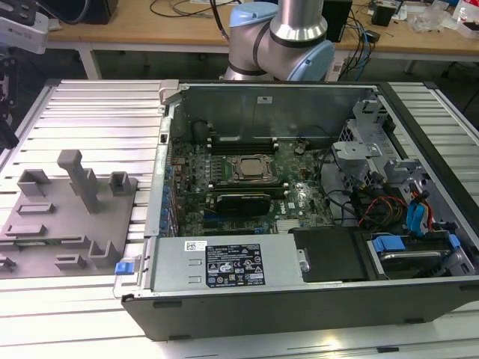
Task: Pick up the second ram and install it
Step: 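Pick up the second ram and move it above second insertion slot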
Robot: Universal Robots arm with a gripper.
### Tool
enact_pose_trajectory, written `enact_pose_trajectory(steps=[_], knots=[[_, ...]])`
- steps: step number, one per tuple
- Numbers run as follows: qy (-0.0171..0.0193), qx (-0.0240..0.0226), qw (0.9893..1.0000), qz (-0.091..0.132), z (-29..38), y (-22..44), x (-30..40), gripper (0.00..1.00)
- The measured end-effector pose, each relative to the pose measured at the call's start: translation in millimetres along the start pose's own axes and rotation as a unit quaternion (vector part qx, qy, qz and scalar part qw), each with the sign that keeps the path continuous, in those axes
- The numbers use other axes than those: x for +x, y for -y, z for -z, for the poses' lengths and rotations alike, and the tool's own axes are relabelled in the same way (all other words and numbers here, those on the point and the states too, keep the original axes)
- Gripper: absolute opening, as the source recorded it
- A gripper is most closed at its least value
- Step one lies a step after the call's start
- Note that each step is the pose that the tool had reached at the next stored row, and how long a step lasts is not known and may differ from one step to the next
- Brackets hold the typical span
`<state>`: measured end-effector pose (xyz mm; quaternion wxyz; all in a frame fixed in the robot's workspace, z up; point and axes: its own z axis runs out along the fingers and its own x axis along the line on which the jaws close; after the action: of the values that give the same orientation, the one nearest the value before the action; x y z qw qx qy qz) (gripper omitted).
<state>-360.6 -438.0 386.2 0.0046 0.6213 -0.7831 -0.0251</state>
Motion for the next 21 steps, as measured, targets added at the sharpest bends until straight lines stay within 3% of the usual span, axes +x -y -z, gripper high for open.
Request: enact_pose_trajectory(steps=[5,8,13,14,15,19,21], knots=[[-0.0015,-0.0008,0.9994,0.034,0.0,0.0,0.0,0.11],[-0.0029,-0.0016,0.9979,0.065,0.0,0.0,0.0,0.11],[-0.0048,-0.0026,0.9942,0.107,0.0,0.0,0.0,0.11],[-0.0054,-0.0029,0.9928,0.12,0.0,0.0,0.0,0.11],[-0.0062,-0.0033,0.9906,0.137,0.0,0.0,0.0,0.11],[-0.0074,-0.0039,0.9865,0.163,0.0,0.0,0.0,0.11],[-0.0075,-0.004,0.9861,0.166,0.0,0.0,0.0,0.11]])
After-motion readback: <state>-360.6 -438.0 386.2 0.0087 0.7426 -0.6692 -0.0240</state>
